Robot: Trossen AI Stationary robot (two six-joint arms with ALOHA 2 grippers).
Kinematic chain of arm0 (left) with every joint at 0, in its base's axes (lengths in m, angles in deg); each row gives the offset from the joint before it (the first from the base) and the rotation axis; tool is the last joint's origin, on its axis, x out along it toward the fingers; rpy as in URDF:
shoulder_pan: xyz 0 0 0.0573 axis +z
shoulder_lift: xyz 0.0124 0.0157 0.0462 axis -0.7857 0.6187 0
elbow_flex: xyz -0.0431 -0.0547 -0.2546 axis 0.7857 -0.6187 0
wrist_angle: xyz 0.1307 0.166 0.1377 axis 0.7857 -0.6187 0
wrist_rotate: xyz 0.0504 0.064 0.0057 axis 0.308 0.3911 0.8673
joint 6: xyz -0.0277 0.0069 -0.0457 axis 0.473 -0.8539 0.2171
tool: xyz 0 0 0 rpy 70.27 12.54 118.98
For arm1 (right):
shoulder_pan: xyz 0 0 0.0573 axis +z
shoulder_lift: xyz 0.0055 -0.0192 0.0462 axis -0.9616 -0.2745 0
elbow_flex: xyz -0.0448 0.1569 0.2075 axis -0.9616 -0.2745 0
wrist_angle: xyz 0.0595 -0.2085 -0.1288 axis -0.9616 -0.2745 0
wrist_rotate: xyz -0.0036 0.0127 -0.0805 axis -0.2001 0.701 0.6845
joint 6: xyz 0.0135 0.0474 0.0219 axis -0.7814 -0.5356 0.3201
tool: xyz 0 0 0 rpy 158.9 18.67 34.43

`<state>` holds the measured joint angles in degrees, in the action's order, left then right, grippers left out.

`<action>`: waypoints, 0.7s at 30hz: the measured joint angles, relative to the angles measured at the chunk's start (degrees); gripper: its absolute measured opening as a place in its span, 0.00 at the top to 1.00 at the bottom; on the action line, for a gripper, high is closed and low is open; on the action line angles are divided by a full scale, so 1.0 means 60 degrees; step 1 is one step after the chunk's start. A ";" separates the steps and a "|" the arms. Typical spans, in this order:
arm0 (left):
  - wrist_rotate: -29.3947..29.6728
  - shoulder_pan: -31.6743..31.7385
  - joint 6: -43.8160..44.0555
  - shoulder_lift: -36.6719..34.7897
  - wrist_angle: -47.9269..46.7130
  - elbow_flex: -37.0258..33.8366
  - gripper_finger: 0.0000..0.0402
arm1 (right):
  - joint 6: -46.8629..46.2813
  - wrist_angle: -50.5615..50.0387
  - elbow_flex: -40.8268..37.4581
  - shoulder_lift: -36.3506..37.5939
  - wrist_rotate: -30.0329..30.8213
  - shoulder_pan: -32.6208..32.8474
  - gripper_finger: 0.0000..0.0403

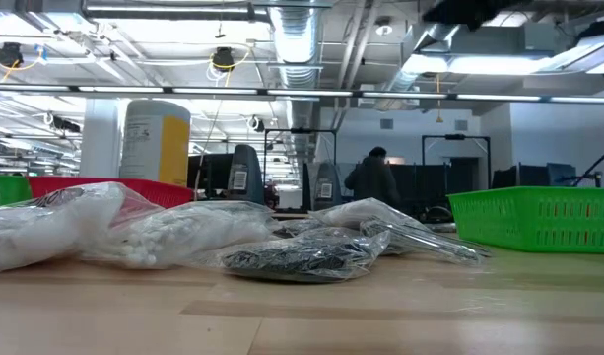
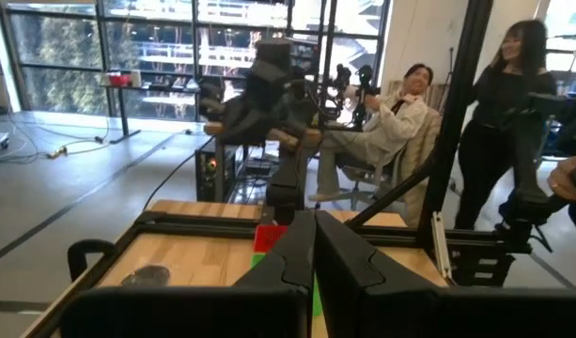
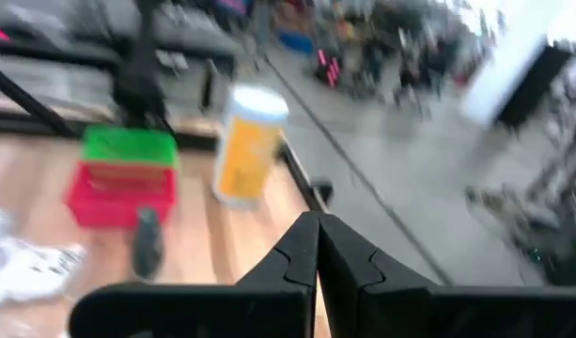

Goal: Pick & Place Travel size toiletries
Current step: Put the gray deodorant into the right red bin

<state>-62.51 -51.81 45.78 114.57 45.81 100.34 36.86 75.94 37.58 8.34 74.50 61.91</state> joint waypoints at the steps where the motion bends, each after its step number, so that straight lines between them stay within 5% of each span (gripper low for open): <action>1: 0.0000 0.0000 -0.0004 0.0018 0.0004 0.0000 1.00 | -0.0172 -0.0025 -0.0012 -0.0169 -0.0009 -0.0224 1.00; 21: 0.0237 0.0000 0.0000 -0.0011 -0.0071 0.0000 1.00 | -0.1200 0.1510 0.0007 -0.3378 -0.1540 -0.1530 0.97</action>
<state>-61.09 -51.81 45.78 114.51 45.38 100.34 29.65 85.00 37.63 -11.93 65.26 52.73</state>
